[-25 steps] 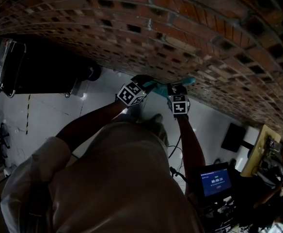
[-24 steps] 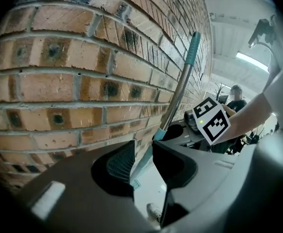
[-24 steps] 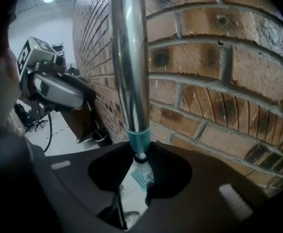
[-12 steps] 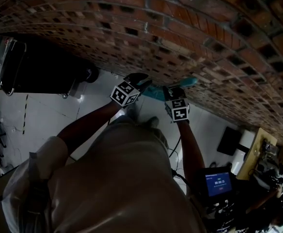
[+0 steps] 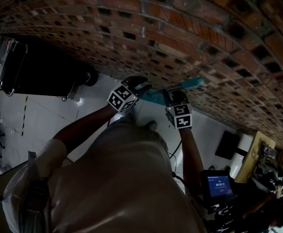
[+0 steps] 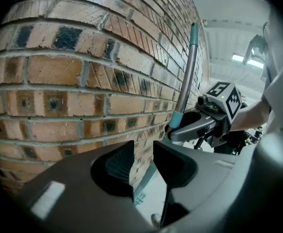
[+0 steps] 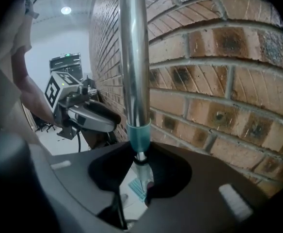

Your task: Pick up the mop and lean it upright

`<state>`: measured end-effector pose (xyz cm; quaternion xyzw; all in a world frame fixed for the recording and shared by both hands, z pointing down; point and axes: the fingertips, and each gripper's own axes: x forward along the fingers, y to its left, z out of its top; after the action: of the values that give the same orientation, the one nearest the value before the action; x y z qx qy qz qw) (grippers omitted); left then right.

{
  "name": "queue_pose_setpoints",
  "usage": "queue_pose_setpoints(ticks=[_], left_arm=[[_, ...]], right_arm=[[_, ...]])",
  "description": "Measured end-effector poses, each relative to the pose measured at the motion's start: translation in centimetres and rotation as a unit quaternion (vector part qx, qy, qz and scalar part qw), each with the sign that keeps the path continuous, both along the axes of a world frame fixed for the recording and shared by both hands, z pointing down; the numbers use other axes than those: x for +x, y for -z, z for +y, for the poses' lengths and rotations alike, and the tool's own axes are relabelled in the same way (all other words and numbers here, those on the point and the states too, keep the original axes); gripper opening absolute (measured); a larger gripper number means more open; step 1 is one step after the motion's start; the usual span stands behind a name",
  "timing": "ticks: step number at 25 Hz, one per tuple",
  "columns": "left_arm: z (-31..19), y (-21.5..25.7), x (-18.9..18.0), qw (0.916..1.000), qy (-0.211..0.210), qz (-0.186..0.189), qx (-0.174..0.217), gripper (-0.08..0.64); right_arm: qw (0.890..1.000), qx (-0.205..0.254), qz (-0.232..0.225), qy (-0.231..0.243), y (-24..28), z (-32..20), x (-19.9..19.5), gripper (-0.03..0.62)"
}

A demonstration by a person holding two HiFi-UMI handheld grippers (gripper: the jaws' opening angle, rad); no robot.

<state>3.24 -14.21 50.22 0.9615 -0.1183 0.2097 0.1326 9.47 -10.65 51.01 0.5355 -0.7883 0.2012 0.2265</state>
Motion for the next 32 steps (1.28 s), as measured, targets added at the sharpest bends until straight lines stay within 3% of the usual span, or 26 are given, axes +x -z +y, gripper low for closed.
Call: queue_pose_setpoints(ticks=[9,21,32], left_arm=[[-0.3,3.5,0.4,0.9999,0.009,0.012,0.001,0.147],[-0.8,10.9,2.0,0.9973,0.016,0.07,0.016,0.147],[-0.8,16.3,2.8,0.9928,0.009,0.116,0.03,0.146]], right_arm=[[0.999,0.04,-0.013,-0.002,5.9,0.4,1.5,0.103],[0.992,0.114,-0.043,-0.022,15.4,0.9,4.2,0.103],[0.982,0.179,-0.038,-0.05,21.3,2.0,6.1,0.103]])
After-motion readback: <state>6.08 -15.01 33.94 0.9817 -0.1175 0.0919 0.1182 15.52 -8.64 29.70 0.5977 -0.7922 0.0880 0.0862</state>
